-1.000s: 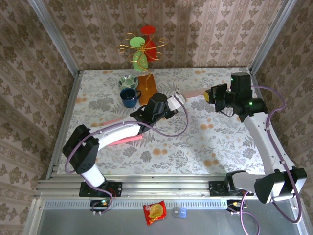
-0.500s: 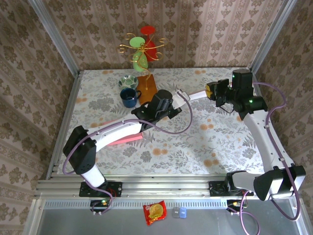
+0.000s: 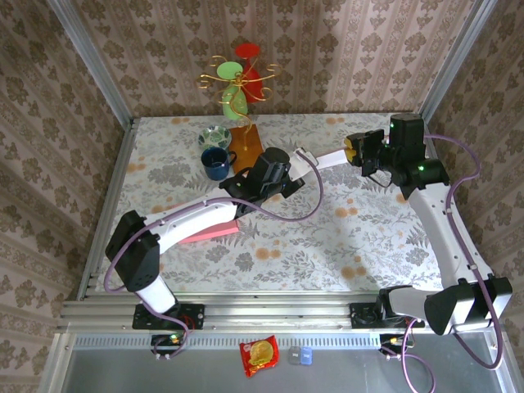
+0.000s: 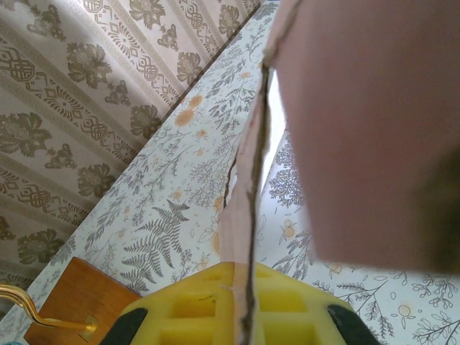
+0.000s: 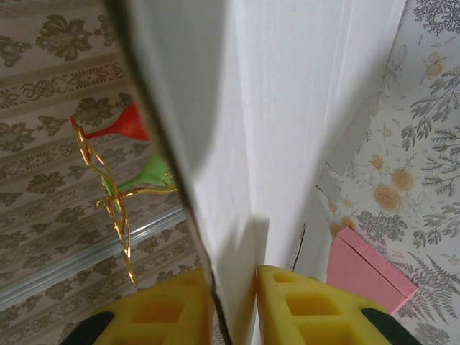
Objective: Fold the paper box
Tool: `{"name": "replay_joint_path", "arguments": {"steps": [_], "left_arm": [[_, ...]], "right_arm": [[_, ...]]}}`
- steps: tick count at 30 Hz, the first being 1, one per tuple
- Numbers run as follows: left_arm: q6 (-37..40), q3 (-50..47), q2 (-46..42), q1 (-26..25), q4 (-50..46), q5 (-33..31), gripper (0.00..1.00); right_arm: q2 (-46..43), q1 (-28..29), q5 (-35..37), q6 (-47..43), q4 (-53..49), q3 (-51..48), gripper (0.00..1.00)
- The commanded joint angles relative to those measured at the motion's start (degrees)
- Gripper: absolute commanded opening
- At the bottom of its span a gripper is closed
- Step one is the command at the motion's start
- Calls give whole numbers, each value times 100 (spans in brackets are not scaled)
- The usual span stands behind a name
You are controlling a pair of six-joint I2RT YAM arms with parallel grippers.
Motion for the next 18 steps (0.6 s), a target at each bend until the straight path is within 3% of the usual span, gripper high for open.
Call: {"name": "replay_joint_path", "arguments": {"steps": [1, 4, 7, 13, 17, 18], "left_arm": [[-134, 189, -8, -24, -168, 99, 0], [-139, 208, -4, -25, -190, 110, 0], [-139, 210, -10, -28, -183, 126, 0], [-178, 219, -9, -32, -239, 151, 0], [-233, 230, -42, -27, -235, 137, 0], [-262, 243, -53, -32, -243, 125, 6]], "right_arm": [[-113, -16, 152, -192, -78, 228, 24], [-122, -16, 161, -227, -232, 218, 23], [-100, -16, 155, -254, -259, 192, 15], [-113, -16, 195, -272, -271, 214, 15], [-174, -16, 282, -329, -325, 243, 2], [-183, -16, 272, -329, -316, 247, 0]]}}
